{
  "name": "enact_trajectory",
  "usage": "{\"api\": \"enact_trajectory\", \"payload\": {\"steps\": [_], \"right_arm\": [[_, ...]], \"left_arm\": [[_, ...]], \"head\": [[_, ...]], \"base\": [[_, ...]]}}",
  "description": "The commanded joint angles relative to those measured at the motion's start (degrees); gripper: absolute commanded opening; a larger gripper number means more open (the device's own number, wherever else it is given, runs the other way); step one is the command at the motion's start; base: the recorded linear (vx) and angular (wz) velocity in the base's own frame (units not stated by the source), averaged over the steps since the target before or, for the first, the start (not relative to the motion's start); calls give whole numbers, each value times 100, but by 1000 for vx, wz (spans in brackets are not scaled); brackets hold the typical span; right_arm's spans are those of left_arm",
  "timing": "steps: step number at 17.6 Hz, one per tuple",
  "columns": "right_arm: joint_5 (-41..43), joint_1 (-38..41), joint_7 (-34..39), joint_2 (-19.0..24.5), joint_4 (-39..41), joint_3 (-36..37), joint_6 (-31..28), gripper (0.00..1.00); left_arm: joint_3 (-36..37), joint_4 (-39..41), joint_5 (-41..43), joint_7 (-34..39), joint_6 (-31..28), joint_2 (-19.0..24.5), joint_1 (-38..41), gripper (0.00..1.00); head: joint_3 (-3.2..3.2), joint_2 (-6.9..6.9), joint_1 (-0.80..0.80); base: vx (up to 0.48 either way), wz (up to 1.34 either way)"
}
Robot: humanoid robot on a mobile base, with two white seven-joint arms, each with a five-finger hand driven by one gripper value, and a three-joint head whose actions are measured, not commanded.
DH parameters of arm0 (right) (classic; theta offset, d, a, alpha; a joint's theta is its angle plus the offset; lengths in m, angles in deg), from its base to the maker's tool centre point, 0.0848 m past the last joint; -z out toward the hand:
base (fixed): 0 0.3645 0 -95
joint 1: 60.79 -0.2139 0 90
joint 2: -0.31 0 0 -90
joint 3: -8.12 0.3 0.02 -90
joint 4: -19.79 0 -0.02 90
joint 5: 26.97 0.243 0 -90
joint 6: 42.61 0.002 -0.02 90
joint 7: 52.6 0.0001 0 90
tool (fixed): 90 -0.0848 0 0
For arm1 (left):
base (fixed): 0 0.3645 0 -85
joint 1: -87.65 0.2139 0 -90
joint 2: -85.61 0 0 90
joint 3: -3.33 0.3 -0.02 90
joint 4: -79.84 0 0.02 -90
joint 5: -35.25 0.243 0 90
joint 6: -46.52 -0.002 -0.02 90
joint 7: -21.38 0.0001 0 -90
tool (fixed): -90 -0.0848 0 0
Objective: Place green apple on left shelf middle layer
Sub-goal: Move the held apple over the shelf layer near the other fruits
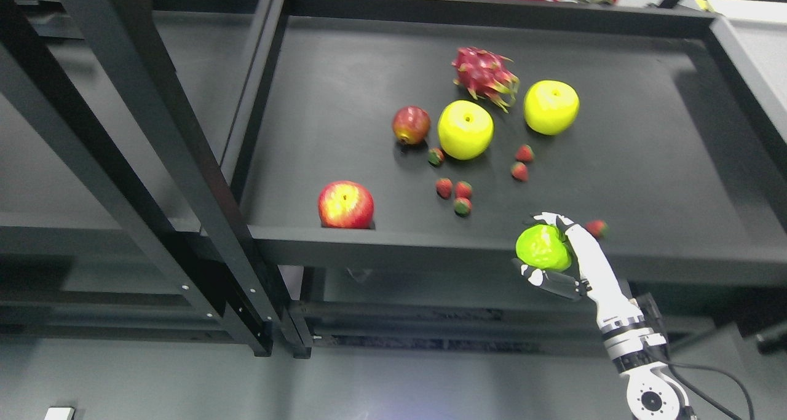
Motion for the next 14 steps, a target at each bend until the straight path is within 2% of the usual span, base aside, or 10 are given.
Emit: {"api": "enact_trajectory", "payload": {"steps": [1,3,4,5,6,11,14], "right_arm": [[-4,-6,3,5,-13,6,1,3],[-4,-6,3,14,-4,23,-69,10],[5,-6,12,31,-4,23,-235,22],[48,-15,38,101,-4,15,-515,42],[57,-24,39,128,-4,15,-657,54],[101,-120,39,198,-4,15,-729,89],[101,-121,30,251,-4,6,-711,97]], "left_arm": [[0,0,2,-3,2,100,-123,100],[0,0,-7,-3,2,100,-123,100],[0,0,2,-3,2,100,-123,100],[0,0,-7,-3,2,100,-123,100],[0,0,2,-3,2,100,-123,100],[0,0,2,-3,2,100,-123,100],[0,0,-7,-3,2,100,-123,100]], "head": [[0,0,0],[0,0,0],[0,0,0],[0,0,0],[0,0,0],[0,0,0],[0,0,0]], "base": [[235,332],[213,295],[191,257],[178,189],[178,189],[128,107],[76,75]]}}
